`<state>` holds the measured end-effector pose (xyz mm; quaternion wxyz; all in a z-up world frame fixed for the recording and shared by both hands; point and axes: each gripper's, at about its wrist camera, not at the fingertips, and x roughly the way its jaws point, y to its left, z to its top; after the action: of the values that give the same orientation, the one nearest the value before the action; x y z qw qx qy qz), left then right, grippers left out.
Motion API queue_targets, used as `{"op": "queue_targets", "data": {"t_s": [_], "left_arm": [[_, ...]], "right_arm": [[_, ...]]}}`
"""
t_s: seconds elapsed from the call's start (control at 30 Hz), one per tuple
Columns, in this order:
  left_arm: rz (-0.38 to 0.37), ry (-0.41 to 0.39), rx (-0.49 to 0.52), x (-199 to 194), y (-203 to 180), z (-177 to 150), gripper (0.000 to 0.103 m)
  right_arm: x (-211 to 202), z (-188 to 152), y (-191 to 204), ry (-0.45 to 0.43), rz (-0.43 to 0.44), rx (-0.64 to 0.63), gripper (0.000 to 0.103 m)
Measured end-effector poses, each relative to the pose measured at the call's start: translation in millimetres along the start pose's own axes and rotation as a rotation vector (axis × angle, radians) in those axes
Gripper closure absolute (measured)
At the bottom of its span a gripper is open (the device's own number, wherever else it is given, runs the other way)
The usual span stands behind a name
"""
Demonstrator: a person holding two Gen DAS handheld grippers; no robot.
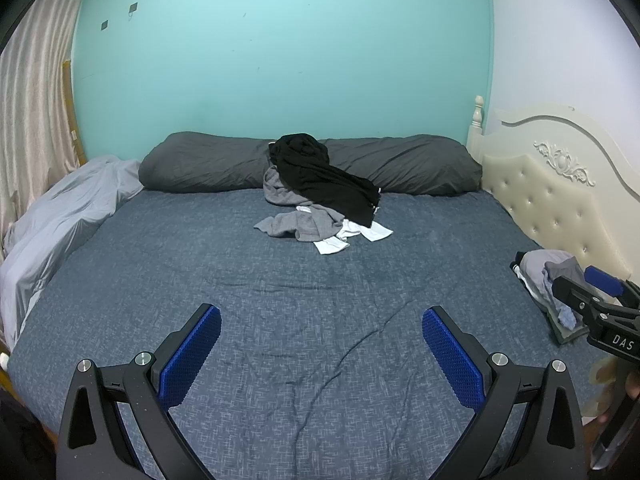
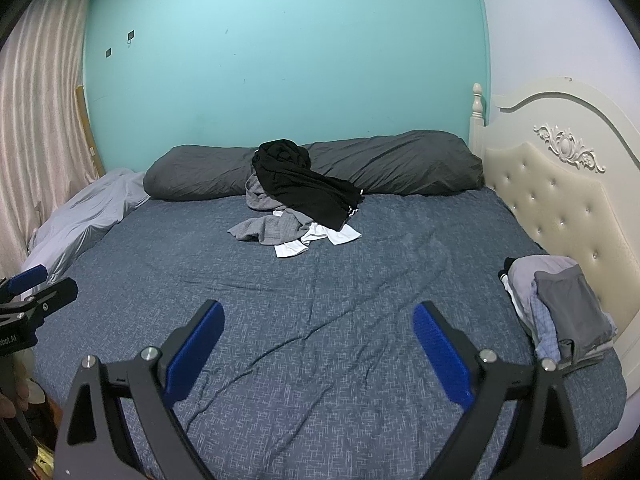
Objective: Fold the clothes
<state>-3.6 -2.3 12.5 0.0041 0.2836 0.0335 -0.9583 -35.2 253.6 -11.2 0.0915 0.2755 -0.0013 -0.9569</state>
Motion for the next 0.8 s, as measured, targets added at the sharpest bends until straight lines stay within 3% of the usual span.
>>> {"op": "queue_targets", "data": {"t_s": [0.8], "left_arm": [[0.005, 0.001, -0.005, 2.9, -4.2, -6.1, 0.0]], "right_arm": [[0.2, -4.6, -2.7, 0.003, -0.004, -0.002, 0.007]]}}
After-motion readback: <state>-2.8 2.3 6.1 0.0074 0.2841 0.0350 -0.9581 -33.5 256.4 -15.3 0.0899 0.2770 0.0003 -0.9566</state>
